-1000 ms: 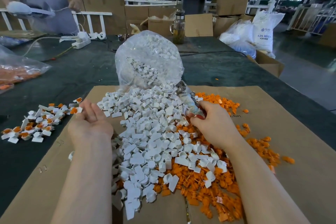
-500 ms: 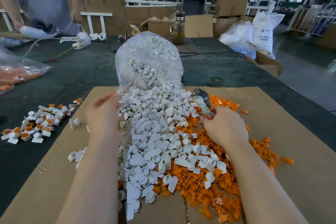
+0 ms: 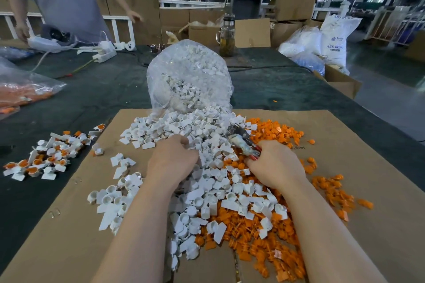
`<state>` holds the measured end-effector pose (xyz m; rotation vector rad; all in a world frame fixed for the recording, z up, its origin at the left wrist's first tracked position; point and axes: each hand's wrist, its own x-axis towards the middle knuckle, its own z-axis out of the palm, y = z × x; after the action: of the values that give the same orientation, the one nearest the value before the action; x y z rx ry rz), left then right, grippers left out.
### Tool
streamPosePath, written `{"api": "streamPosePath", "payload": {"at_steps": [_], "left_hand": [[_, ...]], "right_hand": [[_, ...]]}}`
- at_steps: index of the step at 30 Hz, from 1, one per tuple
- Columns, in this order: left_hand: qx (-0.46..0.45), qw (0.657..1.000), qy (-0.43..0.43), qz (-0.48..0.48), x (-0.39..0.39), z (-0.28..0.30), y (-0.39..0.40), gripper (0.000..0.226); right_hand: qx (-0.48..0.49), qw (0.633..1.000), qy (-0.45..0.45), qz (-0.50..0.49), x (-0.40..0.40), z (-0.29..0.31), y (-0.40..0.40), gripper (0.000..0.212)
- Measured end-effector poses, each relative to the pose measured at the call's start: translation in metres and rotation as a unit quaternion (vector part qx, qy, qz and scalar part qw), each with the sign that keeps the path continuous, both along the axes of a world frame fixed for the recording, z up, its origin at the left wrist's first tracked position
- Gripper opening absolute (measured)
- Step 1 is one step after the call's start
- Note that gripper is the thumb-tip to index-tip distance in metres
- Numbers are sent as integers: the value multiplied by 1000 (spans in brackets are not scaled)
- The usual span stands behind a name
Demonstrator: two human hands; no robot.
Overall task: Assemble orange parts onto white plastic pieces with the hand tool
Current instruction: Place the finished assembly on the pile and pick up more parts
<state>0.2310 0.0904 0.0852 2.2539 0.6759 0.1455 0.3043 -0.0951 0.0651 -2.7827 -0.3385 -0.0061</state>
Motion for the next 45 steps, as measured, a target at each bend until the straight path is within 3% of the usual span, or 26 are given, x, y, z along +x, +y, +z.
{"api": "streamPosePath", "payload": {"at_steps": [8, 13, 16, 21, 25, 33, 35, 38, 41, 45], "left_hand": [[-16, 994, -104, 18, 2, -3, 0, 28], [-53, 983, -174, 20, 0, -1, -3, 30], [-98, 972, -213, -3, 0, 1, -7, 20], [-255, 942, -218, -28, -1, 7, -18, 9], [-304, 925, -226, -31, -2, 9, -22, 10], [-314, 923, -211, -65, -2, 9, -17, 26], [-295, 930, -209, -69, -2, 8, -19, 25], [-274, 934, -224, -46, -1, 9, -24, 5], [-235, 947, -215, -41, 0, 8, -30, 11], [-392, 892, -218, -55, 0, 13, -40, 11]], "right_hand": [[4, 1000, -6, -5, 3, 0, -2, 17], [74, 995, -64, -32, 5, 1, -2, 19], [122, 987, -101, -30, 5, 2, -1, 25], [234, 966, -110, 12, 2, 5, 3, 22], [336, 937, -83, 46, -4, 11, 6, 17], [288, 952, -93, 39, 0, 5, 4, 22], [333, 939, -72, 40, 0, 6, 4, 20], [436, 898, -28, 50, -1, 7, 5, 17], [505, 862, -11, 56, -3, 10, 8, 19], [551, 830, -21, 82, -7, 13, 13, 20]]}}
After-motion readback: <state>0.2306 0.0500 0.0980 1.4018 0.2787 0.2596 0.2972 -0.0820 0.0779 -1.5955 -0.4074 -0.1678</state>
